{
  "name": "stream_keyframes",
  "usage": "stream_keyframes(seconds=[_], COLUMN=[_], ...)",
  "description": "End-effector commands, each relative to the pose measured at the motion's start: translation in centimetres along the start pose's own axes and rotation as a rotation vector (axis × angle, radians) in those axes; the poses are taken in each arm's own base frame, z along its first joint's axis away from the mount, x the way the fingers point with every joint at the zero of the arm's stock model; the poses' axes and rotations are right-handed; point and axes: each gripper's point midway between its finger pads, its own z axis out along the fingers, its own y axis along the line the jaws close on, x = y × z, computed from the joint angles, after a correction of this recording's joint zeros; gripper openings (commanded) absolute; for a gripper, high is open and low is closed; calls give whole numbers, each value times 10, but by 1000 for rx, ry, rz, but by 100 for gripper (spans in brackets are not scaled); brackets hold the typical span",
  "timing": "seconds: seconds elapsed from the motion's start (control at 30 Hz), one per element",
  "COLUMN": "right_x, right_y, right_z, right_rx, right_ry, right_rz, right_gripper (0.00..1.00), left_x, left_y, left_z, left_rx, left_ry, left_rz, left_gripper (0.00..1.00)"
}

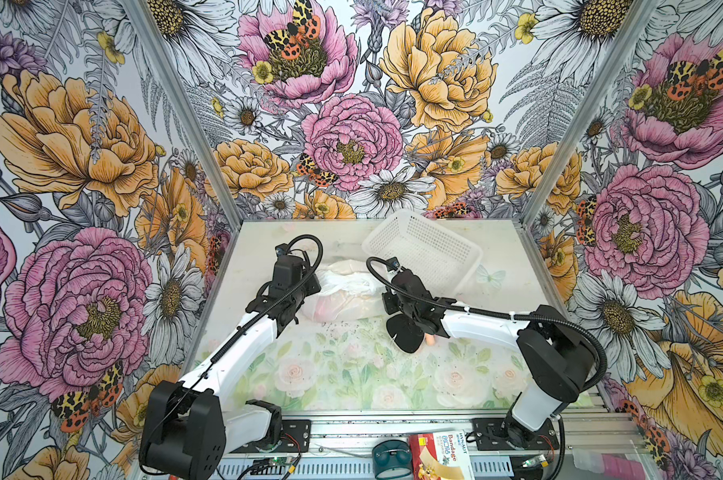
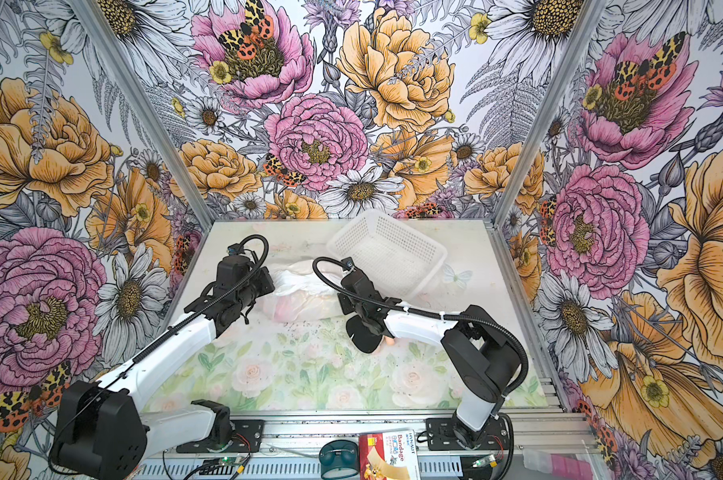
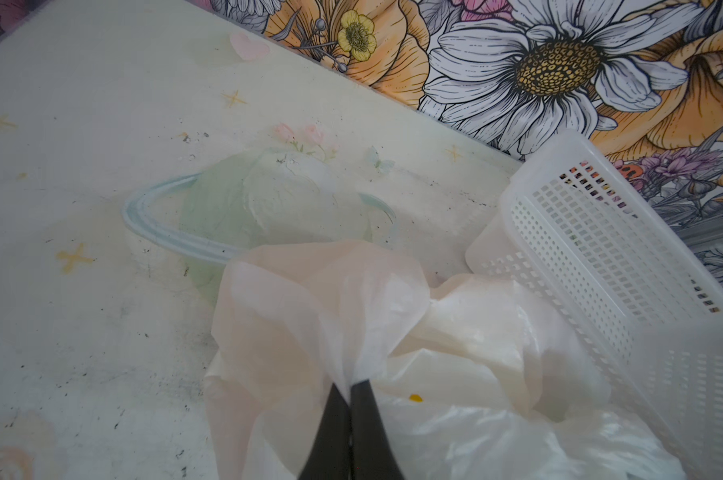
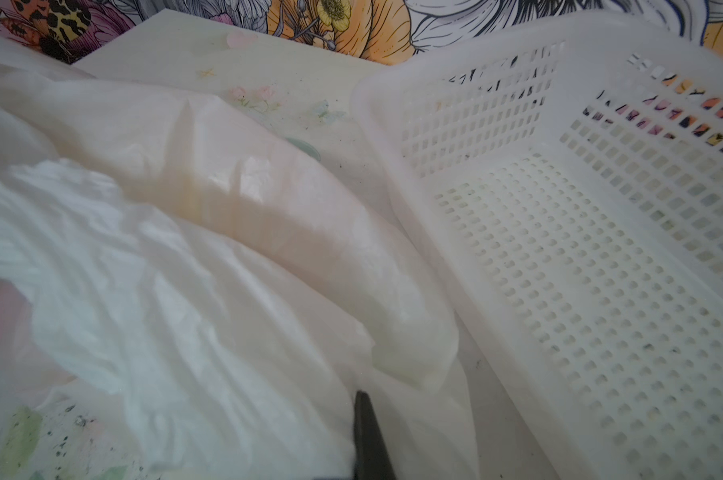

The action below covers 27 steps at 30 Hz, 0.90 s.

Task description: Untie the knot of the plastic bag and take out the fruit

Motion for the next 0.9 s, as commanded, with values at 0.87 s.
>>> stream_keyframes(seconds=[0.87], right_x=[-10], right_y=[-81], right_z=[-42], right_rx=[3], right_ry=[-314], right_rz=[441], right_gripper=[0], left_x=[-2], left_y=[78], left_z=[2], left_rx=[-109], left_ry=[-37], left_rz=[-255], left_gripper=[0])
